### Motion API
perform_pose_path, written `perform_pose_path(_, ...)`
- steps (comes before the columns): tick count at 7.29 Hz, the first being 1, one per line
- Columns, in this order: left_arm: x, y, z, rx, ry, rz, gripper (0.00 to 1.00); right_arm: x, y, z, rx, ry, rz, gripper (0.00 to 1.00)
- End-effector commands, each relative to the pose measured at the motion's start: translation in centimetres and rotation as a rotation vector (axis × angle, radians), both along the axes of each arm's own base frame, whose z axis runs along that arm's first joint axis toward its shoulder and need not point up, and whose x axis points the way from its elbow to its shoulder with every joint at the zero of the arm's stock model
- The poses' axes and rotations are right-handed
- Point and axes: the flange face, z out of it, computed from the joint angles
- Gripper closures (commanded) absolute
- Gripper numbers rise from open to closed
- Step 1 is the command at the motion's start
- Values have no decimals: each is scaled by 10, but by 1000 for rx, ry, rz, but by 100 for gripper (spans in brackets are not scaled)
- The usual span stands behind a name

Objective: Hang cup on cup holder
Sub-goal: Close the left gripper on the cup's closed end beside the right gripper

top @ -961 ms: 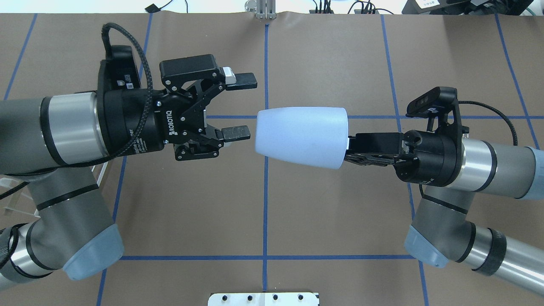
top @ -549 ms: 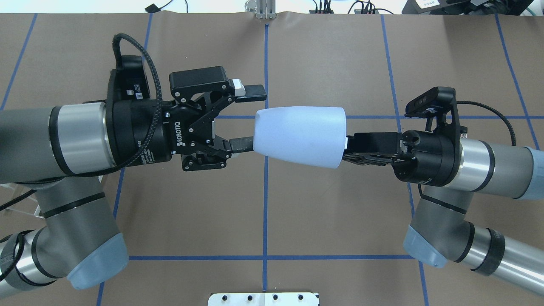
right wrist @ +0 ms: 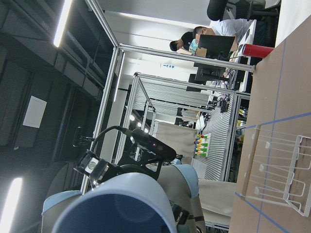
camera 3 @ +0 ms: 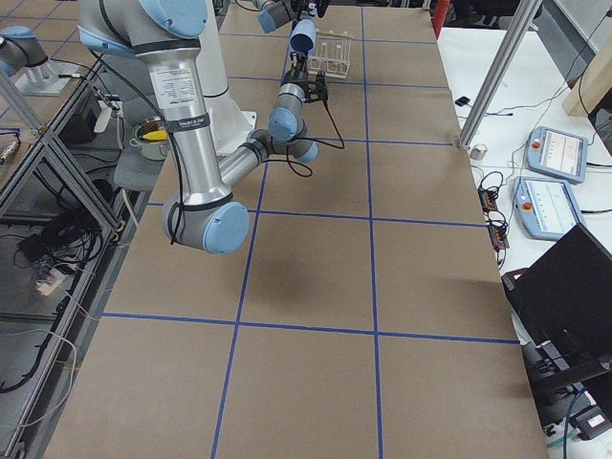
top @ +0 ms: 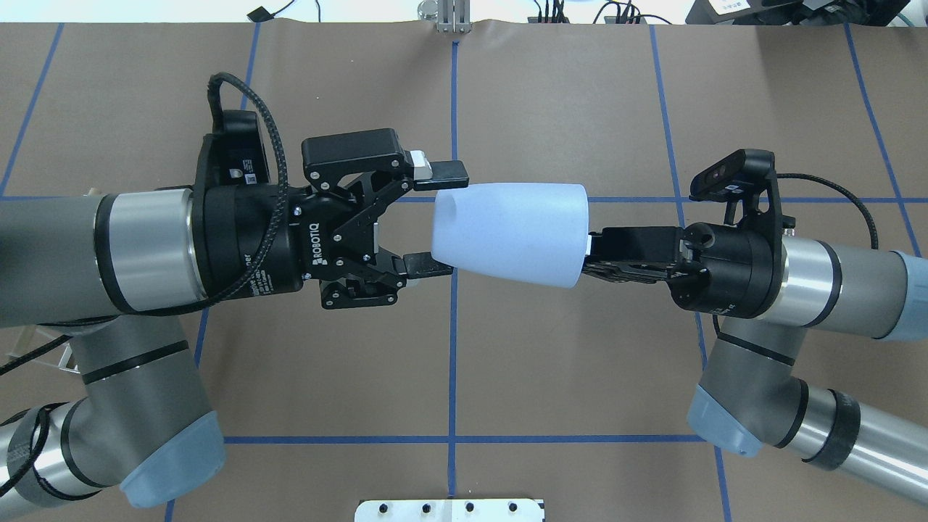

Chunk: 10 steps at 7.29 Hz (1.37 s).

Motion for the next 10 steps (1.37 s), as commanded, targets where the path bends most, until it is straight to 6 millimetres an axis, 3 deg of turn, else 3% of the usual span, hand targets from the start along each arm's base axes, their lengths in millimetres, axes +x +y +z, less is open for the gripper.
perform_pose_path(1,4,4,-1,-1,2,12,3,0,0,0,0,-2,1,100)
perform_pose_path(3,5,5,-1,-3,1,16,4,0,0,-2,-4,-8,5,100)
perform_pose_path(4,4,5,-1,-5,1,17,49,-1,1,-5,-3,-14,4,100)
perform_pose_path(5,6,5,0,-5,-6,16,99,-3,3,-8,-6,-23,-9,1)
perform_pose_path(10,-1,9,-3,20,7,10,100,-6,9,-7,-40,-42,-8,0)
